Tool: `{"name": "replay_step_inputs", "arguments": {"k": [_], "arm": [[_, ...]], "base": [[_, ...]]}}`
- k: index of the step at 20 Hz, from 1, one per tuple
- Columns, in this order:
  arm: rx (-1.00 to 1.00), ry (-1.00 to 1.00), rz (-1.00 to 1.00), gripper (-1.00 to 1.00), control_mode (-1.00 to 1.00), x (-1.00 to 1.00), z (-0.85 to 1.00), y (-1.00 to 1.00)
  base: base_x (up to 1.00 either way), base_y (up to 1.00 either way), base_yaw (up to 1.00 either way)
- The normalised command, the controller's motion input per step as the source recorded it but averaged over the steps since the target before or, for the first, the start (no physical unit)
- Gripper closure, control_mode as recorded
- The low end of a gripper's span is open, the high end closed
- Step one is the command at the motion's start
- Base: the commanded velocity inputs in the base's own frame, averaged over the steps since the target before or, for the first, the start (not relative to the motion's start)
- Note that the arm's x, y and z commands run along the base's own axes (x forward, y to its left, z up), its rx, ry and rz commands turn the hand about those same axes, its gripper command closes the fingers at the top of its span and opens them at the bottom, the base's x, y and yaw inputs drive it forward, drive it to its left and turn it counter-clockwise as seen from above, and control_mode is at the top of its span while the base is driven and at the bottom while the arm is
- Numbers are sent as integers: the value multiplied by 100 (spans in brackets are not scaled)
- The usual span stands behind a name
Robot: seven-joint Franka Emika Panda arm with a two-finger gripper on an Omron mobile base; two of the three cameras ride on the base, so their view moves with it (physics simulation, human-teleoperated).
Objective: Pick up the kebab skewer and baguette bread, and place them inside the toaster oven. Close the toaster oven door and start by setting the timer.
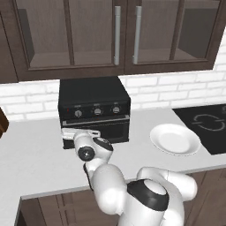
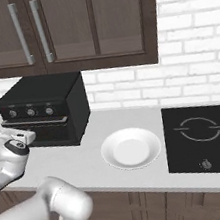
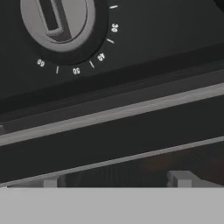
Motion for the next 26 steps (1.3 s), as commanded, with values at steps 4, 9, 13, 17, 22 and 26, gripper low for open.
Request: {"name": "replay_step_inputs", "arguments": {"k": [4,9,13,17,22,26], "arm": [[1,0,0,-100,-100,7,26,0],[0,3,0,-100,-100,-35,51,0],[0,7,0,-100,-100,-41,55,0],[0,10,0,-100,-100,-30,73,2],[-2,11,0,-100,-100,-31,78,27],[-12,7,-1,-100,-100,-4,42,56]], "base": [[0,0,0],[0,0,0],[0,0,0],[0,0,0],[0,0,0],[0,0,0]]}}
